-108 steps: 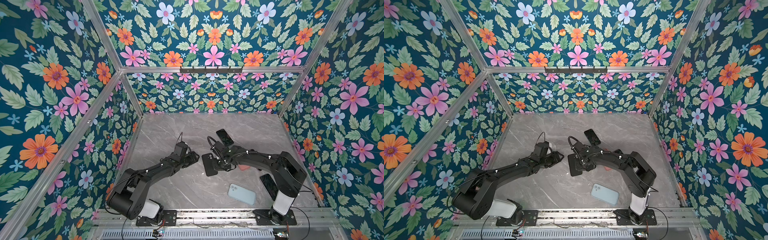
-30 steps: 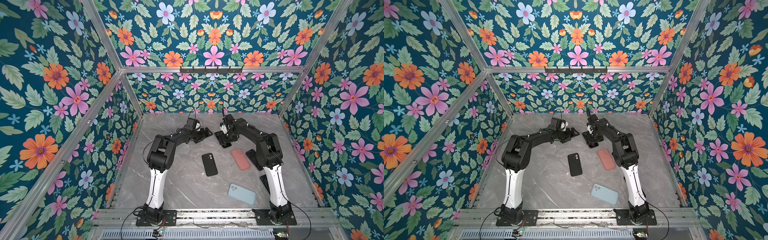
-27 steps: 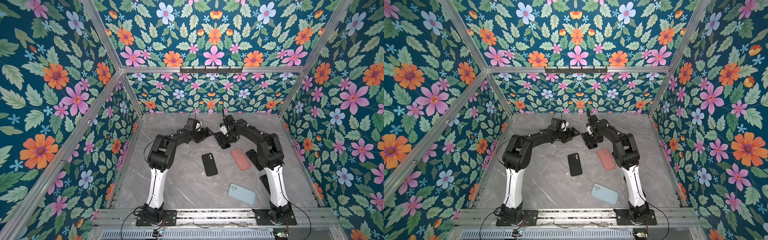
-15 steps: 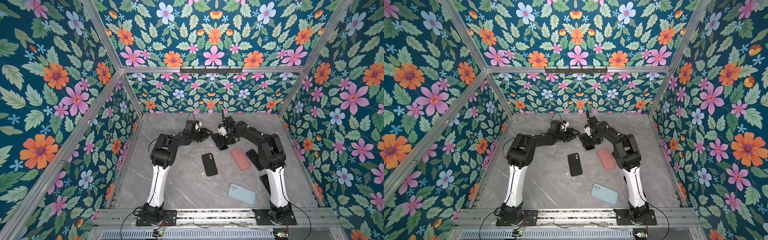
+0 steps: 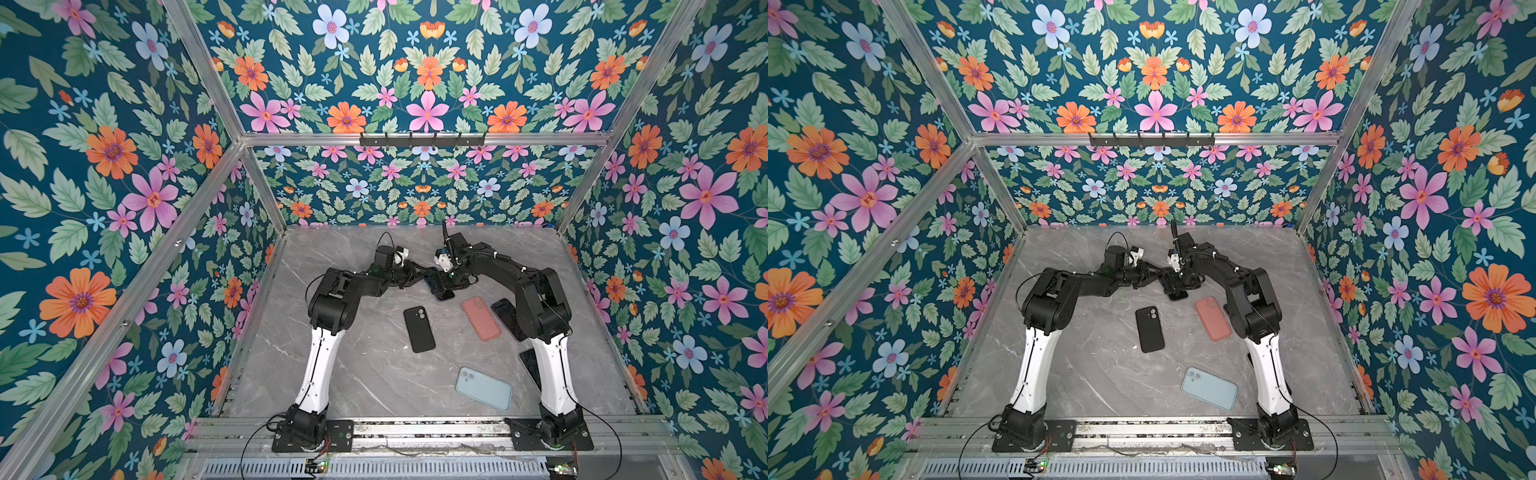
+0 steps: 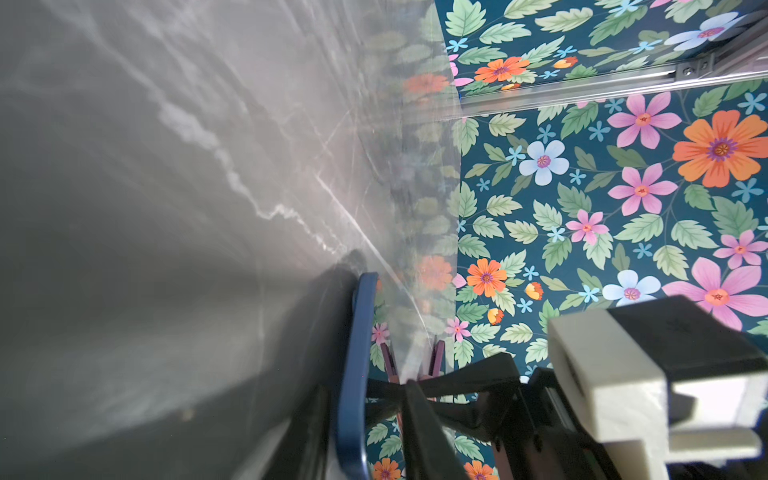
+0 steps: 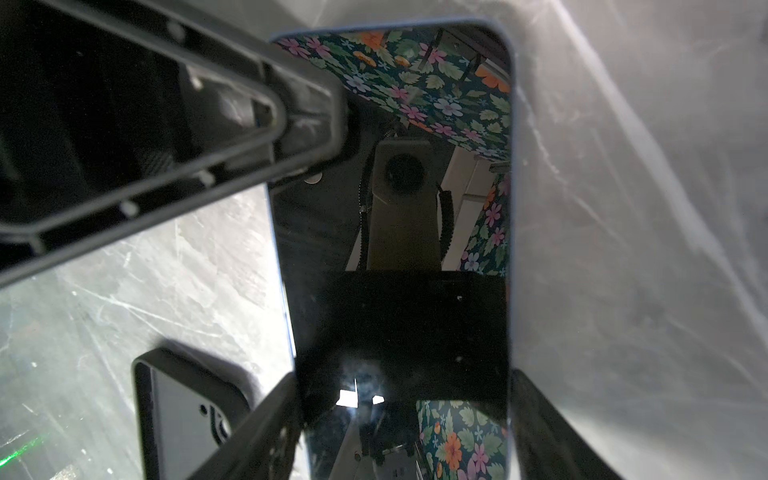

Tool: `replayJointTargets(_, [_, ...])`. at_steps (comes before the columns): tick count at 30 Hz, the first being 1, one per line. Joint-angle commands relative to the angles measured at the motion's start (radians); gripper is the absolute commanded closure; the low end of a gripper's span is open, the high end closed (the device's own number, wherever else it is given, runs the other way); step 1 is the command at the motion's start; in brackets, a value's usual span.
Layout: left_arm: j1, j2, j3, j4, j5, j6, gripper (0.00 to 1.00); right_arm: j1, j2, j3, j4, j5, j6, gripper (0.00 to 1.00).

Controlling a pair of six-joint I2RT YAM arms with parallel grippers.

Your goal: Put the phone into the phone case

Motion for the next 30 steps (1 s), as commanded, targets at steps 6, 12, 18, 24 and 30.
replayJointTargets(6, [0.003,0.008,-0.009,0.030,0.019,-0.011,0.81,0.004,0.017,-0.018,-0.071,-0.027,0.011,0.38])
replayJointTargets(12, [0.004,0.000,-0.032,0.046,0.017,-0.013,0.85,0.003,0.000,-0.033,-0.058,-0.028,0.004,0.36])
replayJointTargets(18, [0.004,-0.026,-0.087,0.098,0.004,-0.047,0.88,0.004,-0.064,-0.036,-0.078,-0.009,-0.005,0.22])
replayJointTargets(24, [0.004,-0.061,-0.158,0.198,-0.032,-0.112,0.88,0.004,-0.163,-0.059,-0.093,0.039,0.047,0.16])
replayJointTargets(30, [-0.002,-0.081,-0.180,0.303,-0.036,-0.206,0.92,0.004,-0.372,-0.235,0.043,0.028,0.272,0.18])
